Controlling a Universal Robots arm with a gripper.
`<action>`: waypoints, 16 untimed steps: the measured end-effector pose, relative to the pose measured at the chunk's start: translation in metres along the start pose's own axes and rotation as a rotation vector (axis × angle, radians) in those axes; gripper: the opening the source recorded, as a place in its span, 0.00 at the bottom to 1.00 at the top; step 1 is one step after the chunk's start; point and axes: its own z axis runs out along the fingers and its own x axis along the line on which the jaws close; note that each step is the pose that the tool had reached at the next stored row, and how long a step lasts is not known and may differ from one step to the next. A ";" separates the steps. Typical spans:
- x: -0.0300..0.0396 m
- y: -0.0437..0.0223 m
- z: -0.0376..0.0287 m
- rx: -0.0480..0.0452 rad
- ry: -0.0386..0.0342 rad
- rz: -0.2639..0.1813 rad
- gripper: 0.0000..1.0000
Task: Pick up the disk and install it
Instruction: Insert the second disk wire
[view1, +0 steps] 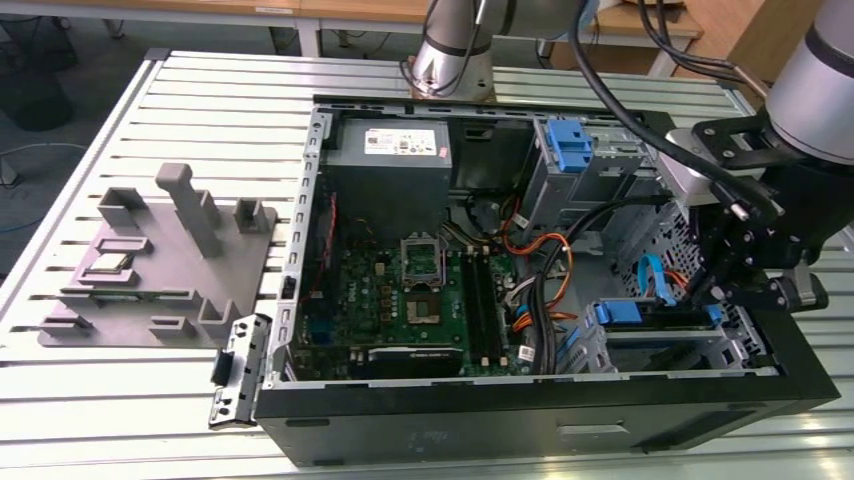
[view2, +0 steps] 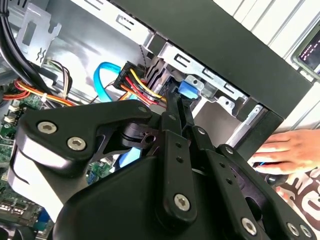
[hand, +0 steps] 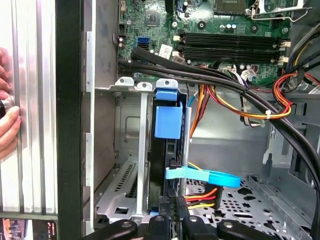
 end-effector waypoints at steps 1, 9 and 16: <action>0.0000 0.0010 0.0000 0.0018 -0.0001 -0.001 0.16; -0.0004 0.0063 0.0010 0.0189 -0.0018 -0.019 0.16; -0.0005 0.0113 0.0011 0.0369 -0.0030 -0.032 0.16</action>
